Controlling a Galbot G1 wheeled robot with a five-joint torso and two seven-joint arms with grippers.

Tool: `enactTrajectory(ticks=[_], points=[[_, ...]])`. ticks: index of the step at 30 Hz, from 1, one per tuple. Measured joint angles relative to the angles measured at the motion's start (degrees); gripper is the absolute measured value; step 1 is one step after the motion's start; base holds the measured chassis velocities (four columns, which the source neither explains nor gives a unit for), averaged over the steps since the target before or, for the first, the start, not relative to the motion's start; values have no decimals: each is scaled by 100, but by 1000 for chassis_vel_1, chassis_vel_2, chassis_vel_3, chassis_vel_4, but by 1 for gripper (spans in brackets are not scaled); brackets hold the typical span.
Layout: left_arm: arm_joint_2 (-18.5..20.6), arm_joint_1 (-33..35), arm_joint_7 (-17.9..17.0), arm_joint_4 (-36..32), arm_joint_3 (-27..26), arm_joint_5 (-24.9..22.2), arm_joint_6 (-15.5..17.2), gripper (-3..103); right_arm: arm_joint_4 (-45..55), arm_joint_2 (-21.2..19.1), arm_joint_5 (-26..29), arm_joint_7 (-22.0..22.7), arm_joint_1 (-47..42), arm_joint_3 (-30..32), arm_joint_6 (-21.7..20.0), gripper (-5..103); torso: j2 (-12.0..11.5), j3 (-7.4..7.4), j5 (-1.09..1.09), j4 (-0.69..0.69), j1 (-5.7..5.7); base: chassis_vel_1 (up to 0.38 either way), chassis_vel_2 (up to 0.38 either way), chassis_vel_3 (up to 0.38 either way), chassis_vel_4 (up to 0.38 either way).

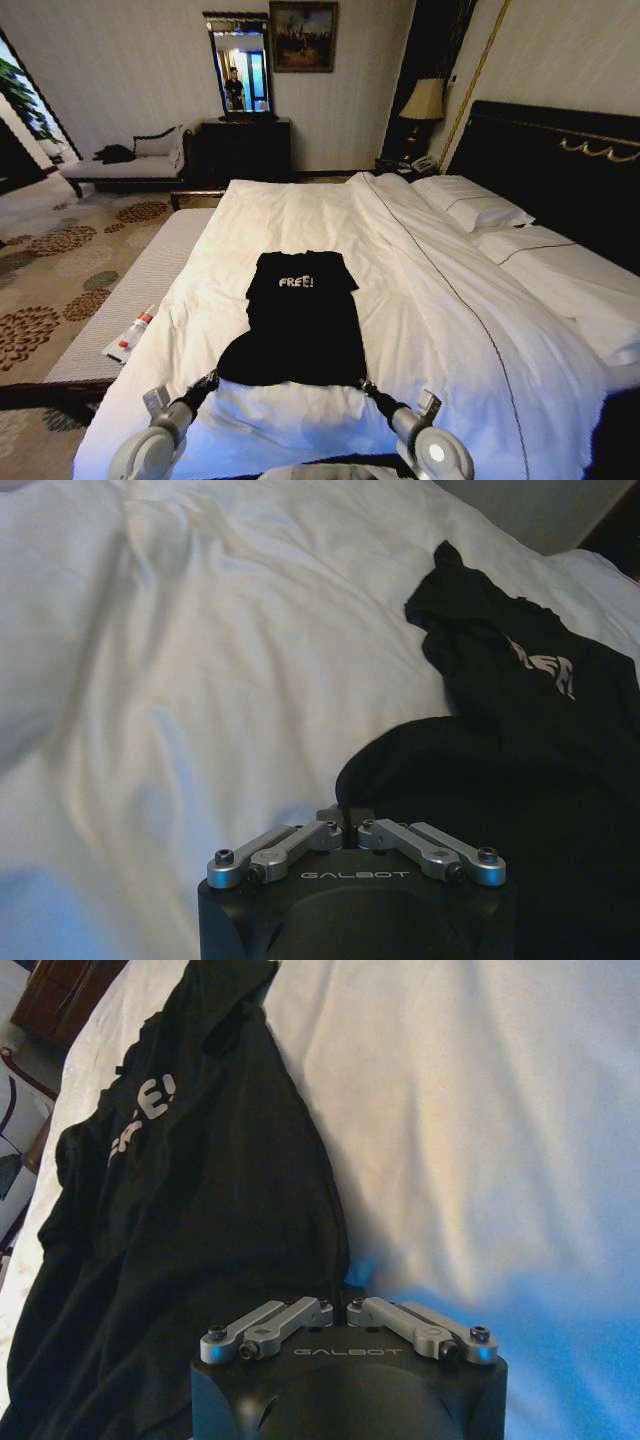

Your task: Fold the clothes on the bed.

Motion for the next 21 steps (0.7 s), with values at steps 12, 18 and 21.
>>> enactTrajectory(ticks=[12, 18, 21], points=[[-87, 1011, 111, -403, -782, -116, -241, 2, 586, -18, -66, 566, -519, 9, -453, 1, 1, 0, 0, 0, -1, 0, 0, 0, 0], [-243, 1504, 174, -736, -948, 92, -387, 2, 809, -31, -191, 743, -743, 1, -584, 1, 0, 0, 1, 0, -1, 0, 0, 0, 0], [-378, 1841, 107, -1098, -968, 191, -391, 2, 909, -76, -326, 820, -852, -25, -687, 1, 0, -1, 1, 0, -1, 0, 0, 0, 0]])
